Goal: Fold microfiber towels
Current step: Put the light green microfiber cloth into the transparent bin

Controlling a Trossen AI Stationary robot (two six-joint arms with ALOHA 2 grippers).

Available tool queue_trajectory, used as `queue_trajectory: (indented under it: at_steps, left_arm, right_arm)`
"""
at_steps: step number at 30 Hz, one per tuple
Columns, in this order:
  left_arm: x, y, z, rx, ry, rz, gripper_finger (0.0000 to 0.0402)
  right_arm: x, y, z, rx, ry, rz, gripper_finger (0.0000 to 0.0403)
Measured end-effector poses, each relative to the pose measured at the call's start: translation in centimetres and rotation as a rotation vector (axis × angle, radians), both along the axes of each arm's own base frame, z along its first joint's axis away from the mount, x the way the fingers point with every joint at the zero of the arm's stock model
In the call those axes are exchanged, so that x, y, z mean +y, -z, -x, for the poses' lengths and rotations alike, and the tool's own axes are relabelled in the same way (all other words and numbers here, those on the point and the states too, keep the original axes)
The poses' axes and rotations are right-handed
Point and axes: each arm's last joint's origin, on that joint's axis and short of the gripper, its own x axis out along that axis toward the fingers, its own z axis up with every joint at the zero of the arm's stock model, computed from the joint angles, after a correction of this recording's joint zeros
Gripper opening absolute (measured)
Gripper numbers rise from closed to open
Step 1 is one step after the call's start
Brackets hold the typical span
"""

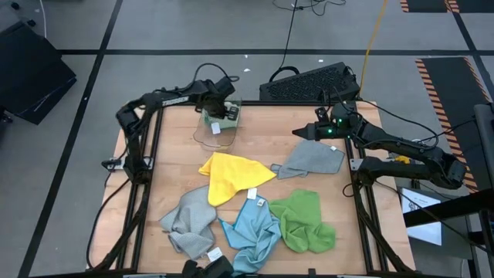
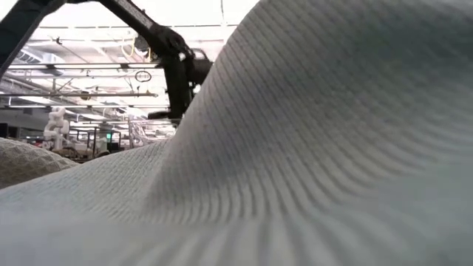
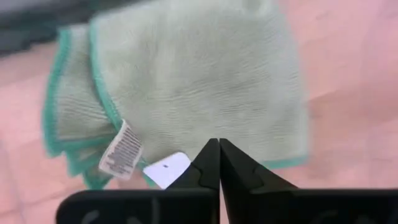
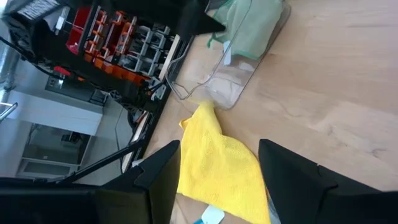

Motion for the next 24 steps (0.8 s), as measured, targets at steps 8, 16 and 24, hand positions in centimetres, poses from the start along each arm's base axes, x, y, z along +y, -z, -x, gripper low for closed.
queue_trajectory:
  at_steps: [8, 16, 24]
  left_arm:
    - [-0.8, 0.1, -2.1, -0.107, 0.017, -0.037, 0.0005]
    - [0.1, 4.5, -3.2, -0.038, -0.004, -0.007, 0.0006]
    - [1.0, 5.9, -3.5, -0.072, -0.004, -0.003, 0.0006]
  right_arm:
    - [0.1, 0.2, 0.0, 0.030, 0.025, 0.021, 0.0208]
    - [0.3, 0.2, -0.1, 0.032, 0.023, 0.013, 0.0208]
    - [0.8, 0.2, -0.4, 0.032, -0.007, 0.008, 0.0208]
